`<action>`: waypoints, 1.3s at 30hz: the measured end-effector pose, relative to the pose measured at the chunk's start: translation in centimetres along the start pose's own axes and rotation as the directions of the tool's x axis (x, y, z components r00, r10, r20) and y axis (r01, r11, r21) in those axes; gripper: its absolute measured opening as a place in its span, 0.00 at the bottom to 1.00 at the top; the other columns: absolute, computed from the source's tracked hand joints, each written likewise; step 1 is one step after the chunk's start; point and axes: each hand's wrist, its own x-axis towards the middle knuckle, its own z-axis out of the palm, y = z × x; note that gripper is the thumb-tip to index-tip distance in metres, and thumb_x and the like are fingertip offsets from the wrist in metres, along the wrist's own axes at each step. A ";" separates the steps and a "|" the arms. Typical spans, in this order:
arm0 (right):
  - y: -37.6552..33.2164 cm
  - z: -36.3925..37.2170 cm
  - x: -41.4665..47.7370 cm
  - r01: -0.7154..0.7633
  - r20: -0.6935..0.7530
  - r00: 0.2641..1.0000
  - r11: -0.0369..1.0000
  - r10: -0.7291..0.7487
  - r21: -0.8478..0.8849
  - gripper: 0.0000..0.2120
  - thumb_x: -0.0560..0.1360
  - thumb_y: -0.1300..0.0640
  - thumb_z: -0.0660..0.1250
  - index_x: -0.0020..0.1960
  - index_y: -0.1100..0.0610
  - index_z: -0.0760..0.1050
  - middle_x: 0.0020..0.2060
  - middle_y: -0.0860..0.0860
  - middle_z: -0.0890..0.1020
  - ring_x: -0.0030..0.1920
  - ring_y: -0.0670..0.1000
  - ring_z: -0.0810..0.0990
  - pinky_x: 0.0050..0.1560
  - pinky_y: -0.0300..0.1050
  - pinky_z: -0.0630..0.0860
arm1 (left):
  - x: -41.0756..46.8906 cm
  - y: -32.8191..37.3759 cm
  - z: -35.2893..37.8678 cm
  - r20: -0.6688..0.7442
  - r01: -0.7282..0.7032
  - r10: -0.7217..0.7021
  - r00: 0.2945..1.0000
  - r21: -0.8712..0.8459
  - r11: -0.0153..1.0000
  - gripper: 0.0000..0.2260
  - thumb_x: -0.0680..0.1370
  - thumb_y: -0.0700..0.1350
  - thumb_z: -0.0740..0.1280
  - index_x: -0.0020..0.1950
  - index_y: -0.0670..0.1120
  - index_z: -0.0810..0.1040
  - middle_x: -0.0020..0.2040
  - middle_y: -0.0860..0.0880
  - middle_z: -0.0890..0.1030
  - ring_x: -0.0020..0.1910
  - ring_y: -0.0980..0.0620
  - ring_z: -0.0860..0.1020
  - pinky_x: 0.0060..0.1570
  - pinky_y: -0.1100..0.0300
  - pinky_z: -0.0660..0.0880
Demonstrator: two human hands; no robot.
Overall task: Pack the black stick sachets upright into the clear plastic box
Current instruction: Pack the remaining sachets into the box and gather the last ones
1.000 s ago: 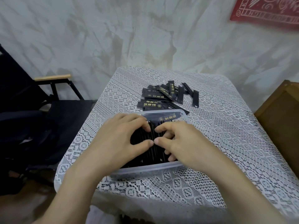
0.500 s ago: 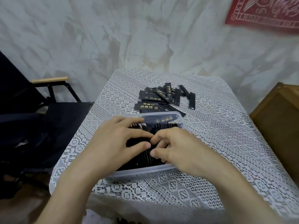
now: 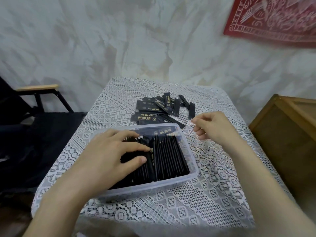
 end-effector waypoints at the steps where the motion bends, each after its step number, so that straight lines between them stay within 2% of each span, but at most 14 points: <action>1: 0.8 0.1 1.6 -0.031 -0.045 0.999 0.998 0.029 -0.050 0.06 0.80 0.56 0.69 0.46 0.54 0.82 0.39 0.56 0.86 0.32 0.49 0.83 0.41 0.46 0.83 | 0.0 0.0 0.0 0.000 0.002 -0.002 1.000 0.003 1.000 0.21 0.73 0.76 0.46 0.62 0.80 0.68 0.68 0.72 0.66 0.69 0.64 0.62 0.71 0.49 0.64; 4: 2.2 0.9 5.8 -0.110 -0.171 0.983 0.971 0.074 -0.214 0.08 0.81 0.50 0.68 0.48 0.53 0.82 0.34 0.53 0.86 0.33 0.52 0.86 0.48 0.52 0.83 | -0.1 -0.1 0.1 -0.009 0.006 -0.006 1.000 0.016 1.000 0.22 0.73 0.76 0.45 0.62 0.79 0.69 0.67 0.73 0.66 0.69 0.65 0.62 0.71 0.51 0.63; 9: 2.3 2.1 11.1 -0.200 -0.247 0.963 0.907 0.111 -0.371 0.22 0.80 0.42 0.67 0.42 0.60 0.79 0.34 0.56 0.84 0.40 0.58 0.85 0.40 0.46 0.75 | -0.2 -0.2 0.3 -0.036 -0.008 0.009 0.999 0.022 1.000 0.21 0.73 0.76 0.45 0.61 0.81 0.68 0.66 0.75 0.64 0.68 0.67 0.60 0.69 0.56 0.63; 13: 2.1 2.4 13.4 -0.214 -0.202 0.970 0.872 0.136 -0.440 0.19 0.77 0.46 0.73 0.36 0.55 0.69 0.37 0.54 0.78 0.43 0.58 0.78 0.35 0.45 0.67 | -0.1 -0.4 0.5 -0.061 -0.017 0.018 0.998 0.017 1.000 0.19 0.73 0.76 0.47 0.61 0.81 0.68 0.66 0.74 0.66 0.68 0.66 0.63 0.67 0.54 0.65; 15: 1.6 1.8 14.2 -0.222 -0.147 0.974 0.877 0.175 -0.427 0.17 0.75 0.49 0.75 0.39 0.56 0.71 0.38 0.54 0.80 0.43 0.57 0.79 0.33 0.43 0.67 | -0.1 -0.5 0.6 -0.072 -0.014 0.015 0.997 0.015 1.000 0.20 0.74 0.76 0.47 0.61 0.80 0.69 0.65 0.74 0.67 0.68 0.66 0.64 0.66 0.53 0.67; 18: 0.7 0.8 14.5 -0.165 -0.142 0.982 0.927 0.124 -0.338 0.14 0.75 0.49 0.75 0.49 0.60 0.79 0.45 0.57 0.85 0.46 0.57 0.83 0.44 0.47 0.76 | -0.2 -0.5 0.7 -0.070 -0.014 0.015 0.997 0.019 1.000 0.19 0.74 0.76 0.48 0.61 0.80 0.69 0.65 0.74 0.68 0.68 0.65 0.64 0.67 0.53 0.67; 21: -2.3 1.4 12.9 0.084 0.154 0.986 0.990 -0.066 -0.116 0.09 0.76 0.53 0.75 0.40 0.55 0.78 0.34 0.48 0.82 0.37 0.50 0.77 0.39 0.44 0.72 | -0.2 -0.4 0.6 -0.063 -0.008 0.009 0.998 0.013 1.000 0.19 0.74 0.75 0.48 0.61 0.80 0.68 0.66 0.74 0.67 0.69 0.65 0.63 0.68 0.54 0.66; 23: -4.8 3.1 11.5 0.226 0.442 0.888 0.957 -0.127 -0.180 0.14 0.75 0.52 0.76 0.35 0.52 0.75 0.27 0.40 0.78 0.34 0.46 0.75 0.40 0.41 0.71 | -0.2 -0.4 0.6 -0.053 -0.006 0.007 0.999 0.006 1.000 0.19 0.74 0.75 0.49 0.61 0.80 0.68 0.66 0.74 0.67 0.69 0.65 0.64 0.69 0.54 0.65; 25: -6.1 5.6 11.2 0.347 0.572 0.813 0.879 -0.108 -0.328 0.13 0.73 0.50 0.77 0.36 0.51 0.75 0.29 0.39 0.77 0.35 0.44 0.73 0.39 0.40 0.68 | -0.2 -0.3 0.5 -0.048 -0.001 0.001 0.999 0.004 1.000 0.18 0.74 0.75 0.49 0.61 0.80 0.69 0.66 0.73 0.68 0.68 0.64 0.64 0.69 0.53 0.65; 28: -6.0 8.2 11.9 0.423 0.611 0.786 0.802 -0.094 -0.422 0.11 0.71 0.49 0.79 0.48 0.49 0.78 0.42 0.44 0.79 0.44 0.47 0.77 0.41 0.42 0.69 | -0.3 -0.3 0.4 -0.032 0.011 -0.010 0.999 0.016 1.000 0.20 0.73 0.75 0.47 0.62 0.81 0.67 0.67 0.74 0.66 0.69 0.65 0.62 0.71 0.54 0.63; 31: -5.2 9.0 12.0 0.400 0.607 0.791 0.816 -0.078 -0.417 0.23 0.71 0.49 0.79 0.61 0.51 0.75 0.45 0.45 0.76 0.47 0.50 0.77 0.46 0.45 0.71 | -0.4 -0.3 0.3 -0.028 0.013 -0.013 1.000 0.017 1.000 0.21 0.72 0.76 0.45 0.62 0.81 0.67 0.67 0.74 0.65 0.69 0.67 0.60 0.71 0.55 0.61; 33: -5.2 9.1 11.7 0.409 0.603 0.795 0.795 -0.069 -0.448 0.20 0.72 0.48 0.78 0.58 0.52 0.75 0.42 0.43 0.75 0.44 0.49 0.75 0.46 0.46 0.70 | -0.4 -0.2 0.3 -0.025 0.012 -0.012 1.000 0.025 1.000 0.21 0.72 0.76 0.45 0.62 0.81 0.66 0.68 0.74 0.64 0.69 0.66 0.59 0.71 0.55 0.61; 36: -4.9 8.7 11.5 0.436 0.620 0.779 0.796 -0.100 -0.420 0.13 0.74 0.51 0.77 0.40 0.53 0.74 0.34 0.48 0.74 0.36 0.51 0.72 0.38 0.46 0.67 | -0.3 -0.2 0.3 -0.024 0.014 -0.014 1.000 0.018 1.000 0.21 0.73 0.75 0.47 0.62 0.80 0.68 0.68 0.72 0.67 0.68 0.65 0.61 0.70 0.55 0.62; 39: -4.4 7.2 11.0 0.392 0.555 0.821 0.839 -0.133 -0.378 0.10 0.73 0.50 0.77 0.41 0.52 0.78 0.37 0.54 0.81 0.40 0.57 0.79 0.42 0.49 0.74 | -0.3 -0.2 0.3 -0.025 0.019 -0.019 1.000 0.014 1.000 0.20 0.73 0.75 0.48 0.62 0.79 0.69 0.67 0.72 0.67 0.68 0.65 0.62 0.69 0.54 0.64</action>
